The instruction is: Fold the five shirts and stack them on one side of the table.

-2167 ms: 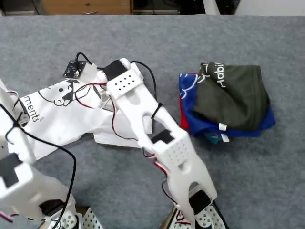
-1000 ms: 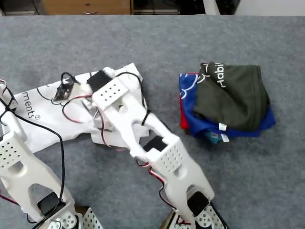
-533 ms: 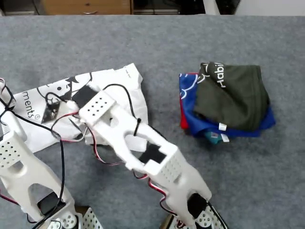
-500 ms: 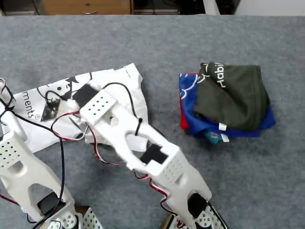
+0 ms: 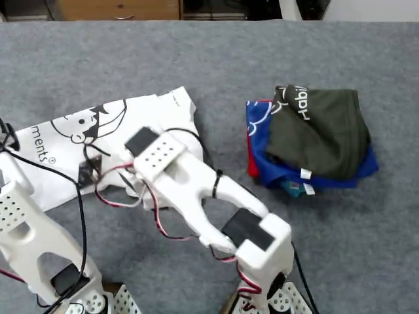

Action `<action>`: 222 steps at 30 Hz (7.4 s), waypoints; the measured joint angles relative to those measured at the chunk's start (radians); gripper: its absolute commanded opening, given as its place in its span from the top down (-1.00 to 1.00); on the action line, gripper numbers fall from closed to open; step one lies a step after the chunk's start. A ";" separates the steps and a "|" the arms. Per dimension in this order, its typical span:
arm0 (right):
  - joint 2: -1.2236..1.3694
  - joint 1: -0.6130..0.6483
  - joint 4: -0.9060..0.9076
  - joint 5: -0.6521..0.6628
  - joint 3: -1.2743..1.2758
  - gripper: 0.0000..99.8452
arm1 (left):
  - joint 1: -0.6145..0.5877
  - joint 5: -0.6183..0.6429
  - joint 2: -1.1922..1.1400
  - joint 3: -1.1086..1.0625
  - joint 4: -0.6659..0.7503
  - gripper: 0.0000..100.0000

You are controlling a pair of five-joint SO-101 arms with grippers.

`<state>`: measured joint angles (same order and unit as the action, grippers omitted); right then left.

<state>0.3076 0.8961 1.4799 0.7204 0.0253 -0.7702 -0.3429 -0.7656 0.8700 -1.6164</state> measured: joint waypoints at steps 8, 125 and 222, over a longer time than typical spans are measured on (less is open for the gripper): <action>-0.002 0.000 -0.264 0.002 0.175 0.62 | -0.054 -0.002 0.000 0.163 -0.126 0.72; 0.304 -0.074 -0.132 0.114 -0.209 0.73 | -0.170 -0.037 0.000 0.172 -0.132 0.72; 0.051 0.054 -0.204 -0.058 0.149 0.64 | -0.178 -0.037 -0.002 0.140 -0.132 0.72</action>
<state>0.3583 0.9498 1.2758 0.6621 0.1741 -0.9482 -0.3798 -0.7672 1.0096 -1.7484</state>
